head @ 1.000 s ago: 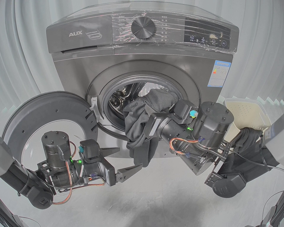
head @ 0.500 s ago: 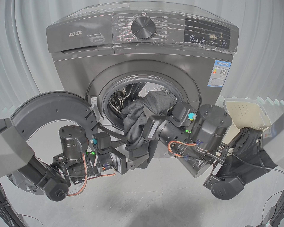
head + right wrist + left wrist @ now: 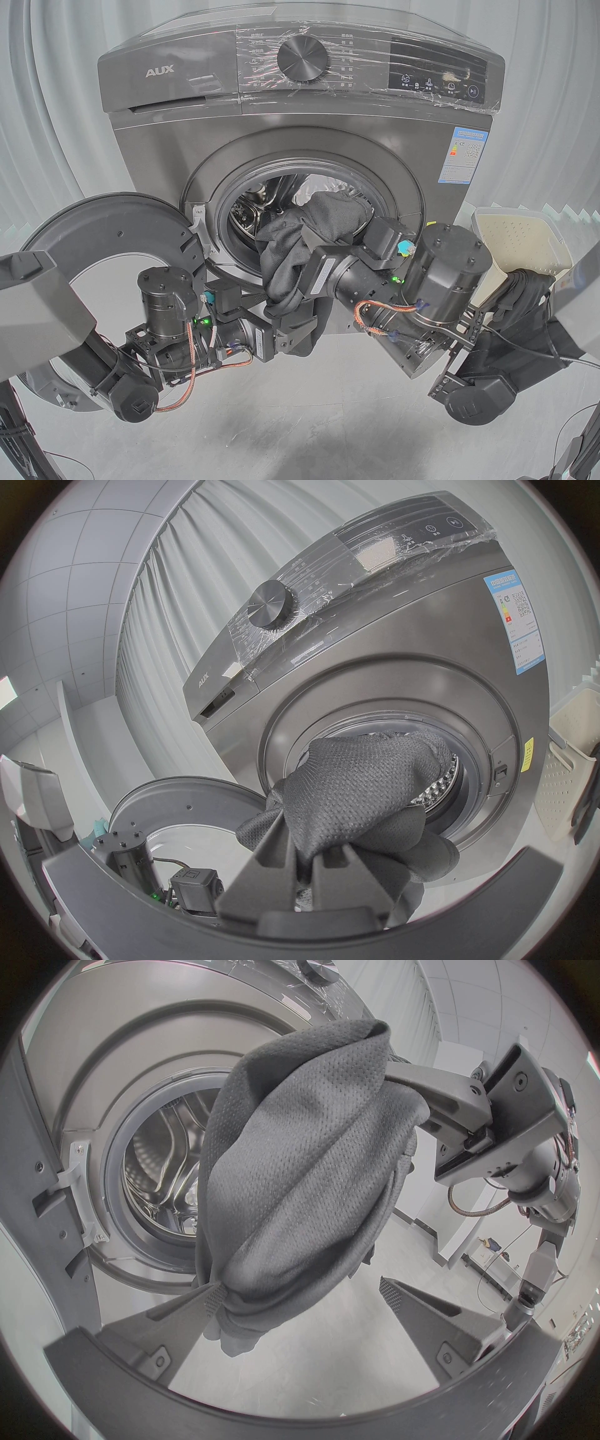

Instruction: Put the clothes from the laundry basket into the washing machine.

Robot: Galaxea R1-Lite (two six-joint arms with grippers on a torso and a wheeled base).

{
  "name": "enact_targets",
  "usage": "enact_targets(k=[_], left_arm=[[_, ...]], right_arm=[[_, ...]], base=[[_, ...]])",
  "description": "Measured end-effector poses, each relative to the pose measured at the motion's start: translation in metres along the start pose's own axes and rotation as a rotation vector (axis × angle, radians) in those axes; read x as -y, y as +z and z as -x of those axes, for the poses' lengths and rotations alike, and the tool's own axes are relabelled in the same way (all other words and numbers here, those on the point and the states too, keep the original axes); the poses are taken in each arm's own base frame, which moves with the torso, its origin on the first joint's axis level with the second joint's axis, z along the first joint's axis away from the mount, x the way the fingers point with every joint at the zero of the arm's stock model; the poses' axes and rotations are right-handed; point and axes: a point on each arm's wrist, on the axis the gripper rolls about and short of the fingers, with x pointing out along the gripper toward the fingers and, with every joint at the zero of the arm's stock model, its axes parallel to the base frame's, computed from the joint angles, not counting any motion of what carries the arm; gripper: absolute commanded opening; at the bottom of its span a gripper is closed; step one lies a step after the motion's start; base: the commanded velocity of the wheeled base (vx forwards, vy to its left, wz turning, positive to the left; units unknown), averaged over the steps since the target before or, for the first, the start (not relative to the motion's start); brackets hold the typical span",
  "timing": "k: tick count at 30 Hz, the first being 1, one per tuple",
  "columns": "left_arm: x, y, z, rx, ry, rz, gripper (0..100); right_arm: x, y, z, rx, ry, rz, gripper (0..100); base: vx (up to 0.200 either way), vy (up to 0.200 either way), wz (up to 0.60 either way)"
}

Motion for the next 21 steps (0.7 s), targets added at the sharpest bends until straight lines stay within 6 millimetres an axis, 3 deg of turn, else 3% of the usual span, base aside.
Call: enact_targets(k=[9, 10, 21], left_arm=[[-0.005, -0.006, -0.012, 0.065, 0.042, -0.018, 100], [-0.005, -0.008, -0.013, 0.064, 0.045, -0.018, 0], [-0.007, -0.013, -0.017, 0.080, 0.062, -0.021, 0]], right_arm=[[0.001, -0.002, 0.001, -0.009, -0.002, 0.003, 0], [0.001, -0.003, 0.001, -0.011, -0.002, 0.004, 0], [0.002, -0.006, 0.001, -0.017, -0.005, 0.005, 0]], base=[[0.000, 0.000, 0.00], [0.000, 0.000, 0.00], [0.000, 0.000, 0.00]])
